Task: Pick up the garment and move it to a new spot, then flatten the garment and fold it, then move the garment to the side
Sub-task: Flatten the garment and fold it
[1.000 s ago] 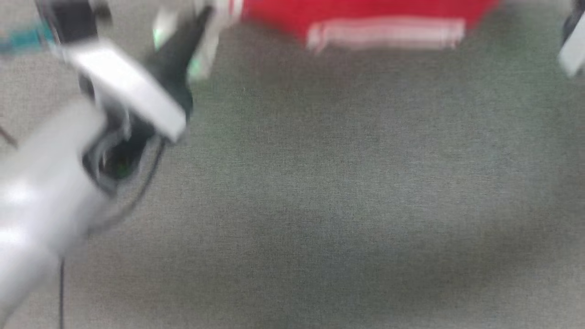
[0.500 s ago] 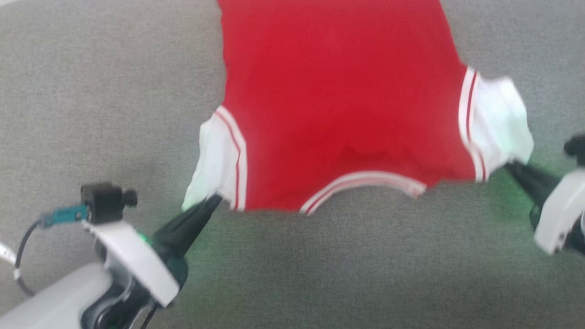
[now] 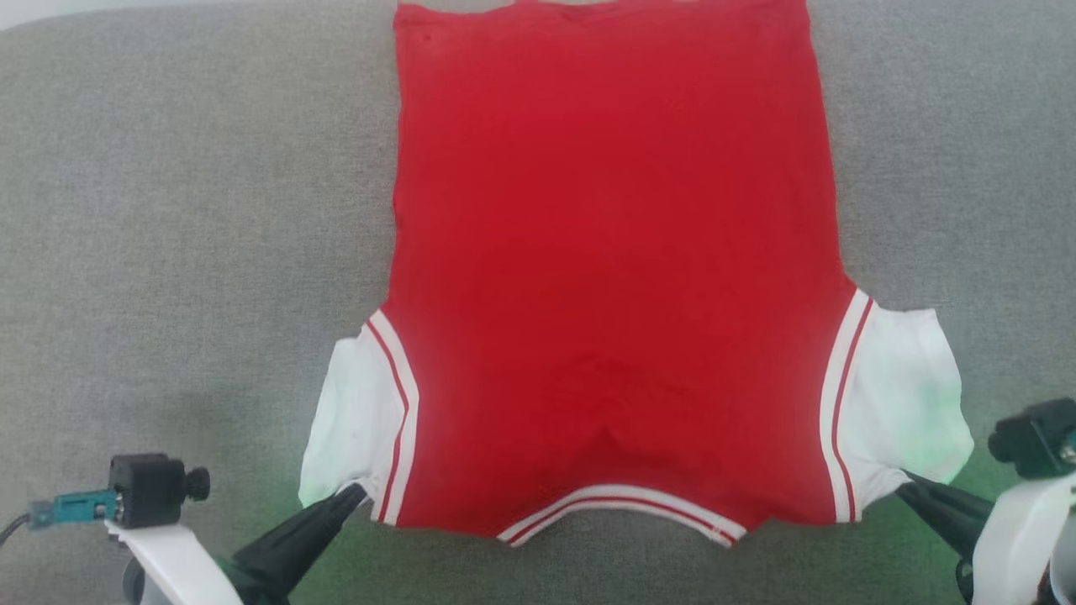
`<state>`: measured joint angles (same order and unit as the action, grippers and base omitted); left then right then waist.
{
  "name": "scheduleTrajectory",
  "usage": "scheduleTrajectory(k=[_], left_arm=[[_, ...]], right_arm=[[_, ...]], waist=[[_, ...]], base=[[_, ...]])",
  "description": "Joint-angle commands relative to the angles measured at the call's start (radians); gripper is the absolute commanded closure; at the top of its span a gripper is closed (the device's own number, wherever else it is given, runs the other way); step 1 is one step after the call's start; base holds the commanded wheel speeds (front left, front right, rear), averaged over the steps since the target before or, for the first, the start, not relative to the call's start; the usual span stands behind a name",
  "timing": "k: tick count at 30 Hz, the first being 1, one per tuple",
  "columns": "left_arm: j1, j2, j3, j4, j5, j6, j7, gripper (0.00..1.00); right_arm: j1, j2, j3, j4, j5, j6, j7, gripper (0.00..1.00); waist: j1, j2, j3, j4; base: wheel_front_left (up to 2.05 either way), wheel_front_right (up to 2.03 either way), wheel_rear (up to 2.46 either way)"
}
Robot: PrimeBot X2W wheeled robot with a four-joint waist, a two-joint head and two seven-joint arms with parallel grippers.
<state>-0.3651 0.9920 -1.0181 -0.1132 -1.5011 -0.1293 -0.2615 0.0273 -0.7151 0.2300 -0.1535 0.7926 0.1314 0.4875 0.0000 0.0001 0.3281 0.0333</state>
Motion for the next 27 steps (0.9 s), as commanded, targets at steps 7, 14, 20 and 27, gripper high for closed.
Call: scheduleTrajectory(k=[7,14,20,27], left_arm=[[0.012,-0.039,-0.004,0.039,0.046,-0.002,0.002,1.0],[-0.037,-0.14,-0.053,0.185,0.085,-0.002,0.031,1.0],[-0.062,-0.211,-0.088,0.304,0.113,0.0,0.029,1.0],[-0.087,-0.273,-0.126,0.387,0.129,0.003,0.03,1.0]], right_arm=[[0.072,0.109,-0.128,-0.125,-0.141,-0.002,0.099,1.0],[0.024,0.145,-0.091,-0.032,-0.184,-0.002,0.119,1.0],[-0.015,0.151,-0.026,0.087,-0.211,-0.002,0.08,1.0],[-0.065,0.141,0.041,0.187,-0.235,-0.005,0.036,1.0]], waist=[[0.0,-0.0001,-0.001,0.004],[0.0,-0.0001,0.004,0.01],[0.0,-0.0001,0.02,0.012],[0.0,-0.0001,0.032,0.007]], base=[[0.0,0.0,0.0],[0.0,0.0,0.0],[0.0,0.0,0.0],[0.0,0.0,0.0]])
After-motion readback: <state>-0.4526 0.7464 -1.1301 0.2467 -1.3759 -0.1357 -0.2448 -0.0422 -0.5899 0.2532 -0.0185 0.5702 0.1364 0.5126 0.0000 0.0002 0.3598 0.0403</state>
